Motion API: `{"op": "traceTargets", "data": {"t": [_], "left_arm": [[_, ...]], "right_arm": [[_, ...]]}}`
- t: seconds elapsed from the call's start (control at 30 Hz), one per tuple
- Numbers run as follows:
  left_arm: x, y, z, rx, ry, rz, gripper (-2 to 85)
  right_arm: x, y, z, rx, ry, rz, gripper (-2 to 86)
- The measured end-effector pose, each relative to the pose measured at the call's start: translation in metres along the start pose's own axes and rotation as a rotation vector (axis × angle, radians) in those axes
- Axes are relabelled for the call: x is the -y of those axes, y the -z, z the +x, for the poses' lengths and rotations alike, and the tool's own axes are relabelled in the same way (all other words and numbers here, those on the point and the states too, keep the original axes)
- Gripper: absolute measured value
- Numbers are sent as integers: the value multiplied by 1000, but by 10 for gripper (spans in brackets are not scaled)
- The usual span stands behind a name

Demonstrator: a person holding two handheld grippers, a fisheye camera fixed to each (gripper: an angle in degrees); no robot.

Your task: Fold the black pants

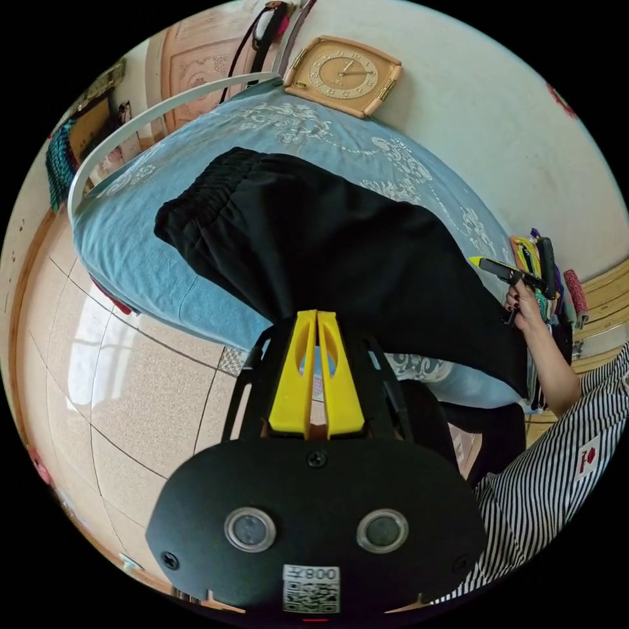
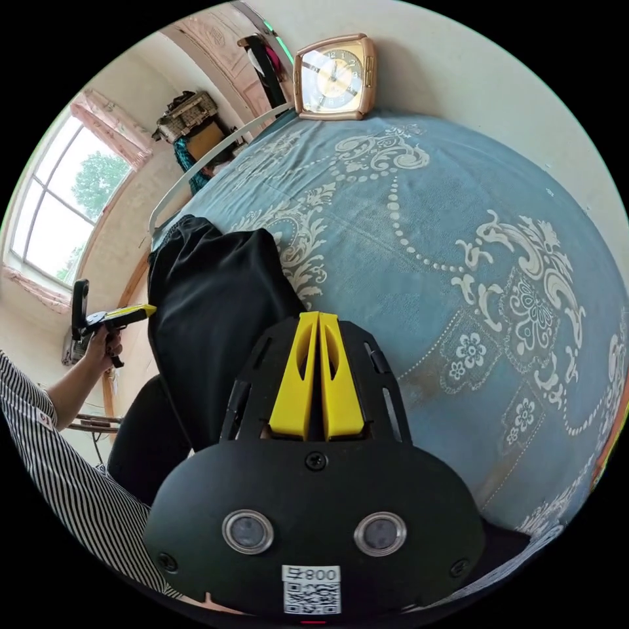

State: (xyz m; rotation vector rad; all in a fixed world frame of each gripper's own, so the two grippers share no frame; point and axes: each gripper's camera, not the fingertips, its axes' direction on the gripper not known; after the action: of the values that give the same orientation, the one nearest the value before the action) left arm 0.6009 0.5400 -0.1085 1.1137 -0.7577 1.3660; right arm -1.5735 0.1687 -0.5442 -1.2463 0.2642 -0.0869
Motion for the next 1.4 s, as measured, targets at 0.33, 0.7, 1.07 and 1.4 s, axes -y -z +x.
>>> {"op": "traceTargets", "data": {"t": [0.33, 0.7, 1.07, 1.4], "left_arm": [[72, -35, 150, -322, -267, 27, 1], [161, -112, 388, -486, -599, -125, 2], [205, -149, 563, -238, -827, -157, 2], [215, -141, 663, -224, -818, -159, 1]], "right_arm": [[-132, 28, 13, -200, -104, -73, 0], [-201, 42, 58, -251, -229, 21, 0], [-310, 49, 105, -162, -335, 40, 1], [-377, 28, 119, -225, -334, 19, 1]]}}
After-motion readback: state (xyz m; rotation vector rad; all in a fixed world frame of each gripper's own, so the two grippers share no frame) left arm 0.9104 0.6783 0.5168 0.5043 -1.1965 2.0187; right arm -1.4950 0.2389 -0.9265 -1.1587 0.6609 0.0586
